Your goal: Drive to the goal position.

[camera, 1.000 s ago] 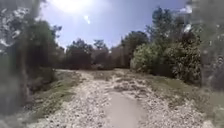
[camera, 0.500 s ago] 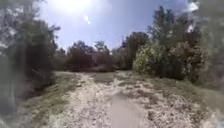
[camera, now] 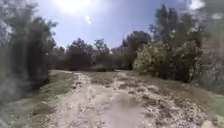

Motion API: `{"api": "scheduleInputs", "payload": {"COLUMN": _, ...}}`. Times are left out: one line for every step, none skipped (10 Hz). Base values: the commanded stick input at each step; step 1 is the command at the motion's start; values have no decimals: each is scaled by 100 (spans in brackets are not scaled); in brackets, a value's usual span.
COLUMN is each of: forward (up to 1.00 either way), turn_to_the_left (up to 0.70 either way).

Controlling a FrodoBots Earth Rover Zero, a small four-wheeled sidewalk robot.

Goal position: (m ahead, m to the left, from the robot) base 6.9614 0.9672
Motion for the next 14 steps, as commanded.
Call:
{"api": "scheduleInputs", "payload": {"forward": 70, "turn_to_the_left": 0}}
{"api": "scheduleInputs", "payload": {"forward": 70, "turn_to_the_left": 0}}
{"api": "scheduleInputs", "payload": {"forward": 70, "turn_to_the_left": 0}}
{"api": "scheduleInputs", "payload": {"forward": 70, "turn_to_the_left": 0}}
{"api": "scheduleInputs", "payload": {"forward": 70, "turn_to_the_left": 0}}
{"api": "scheduleInputs", "payload": {"forward": 70, "turn_to_the_left": 0}}
{"api": "scheduleInputs", "payload": {"forward": 70, "turn_to_the_left": 0}}
{"api": "scheduleInputs", "payload": {"forward": 70, "turn_to_the_left": 0}}
{"api": "scheduleInputs", "payload": {"forward": 70, "turn_to_the_left": 0}}
{"api": "scheduleInputs", "payload": {"forward": 70, "turn_to_the_left": 0}}
{"api": "scheduleInputs", "payload": {"forward": 70, "turn_to_the_left": 0}}
{"api": "scheduleInputs", "payload": {"forward": 70, "turn_to_the_left": 0}}
{"api": "scheduleInputs", "payload": {"forward": 70, "turn_to_the_left": 0}}
{"api": "scheduleInputs", "payload": {"forward": 70, "turn_to_the_left": 0}}
